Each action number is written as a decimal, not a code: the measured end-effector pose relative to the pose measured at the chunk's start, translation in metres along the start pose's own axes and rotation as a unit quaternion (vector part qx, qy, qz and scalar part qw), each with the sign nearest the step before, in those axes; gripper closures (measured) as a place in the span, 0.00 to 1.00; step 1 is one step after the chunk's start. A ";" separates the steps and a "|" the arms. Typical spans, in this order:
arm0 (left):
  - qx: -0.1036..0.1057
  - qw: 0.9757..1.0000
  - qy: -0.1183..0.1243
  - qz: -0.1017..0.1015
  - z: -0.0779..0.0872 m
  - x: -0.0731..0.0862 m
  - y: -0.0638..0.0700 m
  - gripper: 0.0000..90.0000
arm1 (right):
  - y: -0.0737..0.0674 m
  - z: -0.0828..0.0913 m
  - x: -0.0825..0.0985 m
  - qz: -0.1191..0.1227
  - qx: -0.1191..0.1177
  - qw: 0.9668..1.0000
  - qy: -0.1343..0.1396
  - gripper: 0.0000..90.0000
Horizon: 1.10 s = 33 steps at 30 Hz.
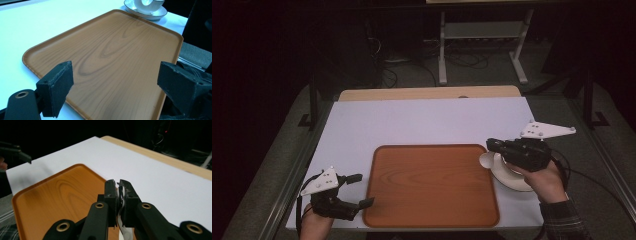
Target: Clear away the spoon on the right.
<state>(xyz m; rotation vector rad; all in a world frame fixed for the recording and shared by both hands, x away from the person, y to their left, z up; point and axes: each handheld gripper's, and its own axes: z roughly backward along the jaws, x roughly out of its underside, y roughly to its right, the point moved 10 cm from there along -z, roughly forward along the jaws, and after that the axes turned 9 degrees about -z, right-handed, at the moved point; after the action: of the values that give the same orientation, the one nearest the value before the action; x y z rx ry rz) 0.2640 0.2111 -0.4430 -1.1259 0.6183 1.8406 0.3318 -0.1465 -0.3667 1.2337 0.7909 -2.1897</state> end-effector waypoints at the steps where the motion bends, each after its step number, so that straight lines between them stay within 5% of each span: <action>1: 0.000 1.000 0.000 0.000 0.000 0.000 0.000 0.14 | -0.002 -0.004 0.004 0.001 -0.002 1.000 -0.010 0.93; 22: 0.001 1.000 0.001 0.001 0.000 0.000 0.000 0.14 | -0.016 -0.045 0.048 0.018 -0.017 0.994 -0.109 0.93; 33: 0.001 1.000 0.000 0.000 0.000 0.000 0.000 0.14 | -0.021 -0.060 0.048 0.030 -0.025 0.992 -0.119 0.93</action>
<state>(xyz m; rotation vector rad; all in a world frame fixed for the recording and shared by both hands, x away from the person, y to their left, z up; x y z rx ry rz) 0.2643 0.2108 -0.4432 -1.1246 0.6198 1.8403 0.3305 -0.0965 -0.4289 0.9380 0.6979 -2.2023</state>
